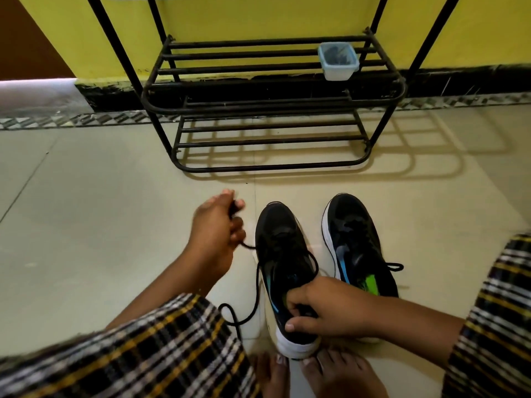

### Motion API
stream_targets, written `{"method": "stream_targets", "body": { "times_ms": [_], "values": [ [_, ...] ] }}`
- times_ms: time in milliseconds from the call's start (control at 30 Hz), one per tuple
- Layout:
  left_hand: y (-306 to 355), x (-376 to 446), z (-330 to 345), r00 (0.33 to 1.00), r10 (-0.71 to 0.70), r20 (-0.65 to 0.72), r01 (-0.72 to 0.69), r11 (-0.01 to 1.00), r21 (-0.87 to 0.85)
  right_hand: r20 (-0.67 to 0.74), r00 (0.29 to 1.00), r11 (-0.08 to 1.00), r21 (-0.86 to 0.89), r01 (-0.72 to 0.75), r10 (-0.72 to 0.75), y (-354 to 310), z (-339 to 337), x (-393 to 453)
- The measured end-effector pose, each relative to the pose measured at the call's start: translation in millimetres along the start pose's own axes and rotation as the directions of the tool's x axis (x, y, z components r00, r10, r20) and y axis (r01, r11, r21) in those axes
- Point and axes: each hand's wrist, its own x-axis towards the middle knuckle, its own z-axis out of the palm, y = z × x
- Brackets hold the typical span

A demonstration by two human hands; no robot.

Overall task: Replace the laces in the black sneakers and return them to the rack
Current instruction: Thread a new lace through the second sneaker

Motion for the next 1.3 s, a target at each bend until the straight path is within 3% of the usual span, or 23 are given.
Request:
{"method": "stream_targets", "body": {
  "times_ms": [133,167,233,300,333,433,533,667,733,800,867,900,967,1100,1200,1300],
  "values": [
    [-29.2,-5.5,-8.1,0.997,0.018,0.077,-0.051,0.890,0.453,-0.017,1.000,0.997,0.082,-0.010,0.011,-1.0,-1.0,0.5],
    [-35.7,-4.9,-12.2,0.991,0.044,0.127,-0.111,0.805,0.584,-0.018,1.000,0.995,0.101,-0.012,0.014,-1.1,-1.0,0.9],
    [-46.2,-2.2,-21.9,0.965,0.075,0.252,-0.255,0.511,0.821,-0.015,1.000,0.987,0.159,-0.016,0.019,-0.9,-1.2,2.1],
    [-53.3,0.5,-29.5,0.950,0.009,0.311,-0.306,0.216,0.927,-0.010,0.999,0.979,0.200,-0.030,0.032,0.0,-1.4,2.9],
    [-55.3,1.1,-31.5,0.948,-0.022,0.319,-0.313,0.137,0.940,-0.010,0.999,0.977,0.210,-0.035,0.038,0.3,-1.3,3.1],
    [-57.0,2.8,-35.3,0.937,-0.025,0.348,-0.346,0.068,0.936,-0.023,0.999,0.970,0.238,-0.038,0.045,1.3,-0.2,2.8],
    [-55.2,6.1,-35.9,0.918,0.004,0.396,-0.394,0.103,0.913,-0.038,0.998,0.963,0.266,-0.033,0.045,2.4,1.6,3.5],
    [-47.7,6.2,-30.9,0.874,0.216,0.435,-0.484,0.312,0.818,-0.056,0.997,0.963,0.266,-0.027,0.044,3.1,3.5,4.2],
    [-42.7,3.3,-27.3,0.881,0.258,0.396,-0.473,0.464,0.749,-0.072,0.996,0.959,0.282,-0.033,0.055,3.4,5.5,3.7],
    [-37.0,-0.6,-22.0,0.920,0.247,0.304,-0.387,0.691,0.611,-0.086,0.994,0.955,0.295,-0.035,0.063,3.6,7.7,3.8],
    [-29.8,-3.9,-16.5,0.959,0.188,0.210,-0.251,0.909,0.332,-0.095,0.993,0.953,0.300,-0.038,0.070,3.8,8.5,4.1],
    [-26.8,-4.4,-14.4,0.969,0.162,0.188,-0.200,0.958,0.205,-0.098,0.993,0.953,0.302,-0.039,0.072,3.7,8.4,4.2],
    [-22.7,-7.0,-11.1,0.973,0.145,0.180,-0.168,0.979,0.120,-0.106,0.992,0.952,0.303,-0.035,0.070,3.2,8.3,4.1],
    [-21.9,-15.9,-5.9,0.973,0.137,0.186,-0.170,0.970,0.174,-0.135,0.988,0.959,0.282,-0.036,0.077,3.2,11.6,4.2],
    [-17.2,-15.1,-7.8,0.978,0.125,0.169,-0.163,0.957,0.238,-0.156,0.984,0.960,0.278,-0.042,0.088,4.4,13.9,4.9],
    [-17.0,-11.8,-19.7,0.971,-0.027,0.238,-0.076,0.907,0.413,-0.164,0.982,0.957,0.288,-0.044,0.094,4.3,14.0,5.2]
  ]
}}
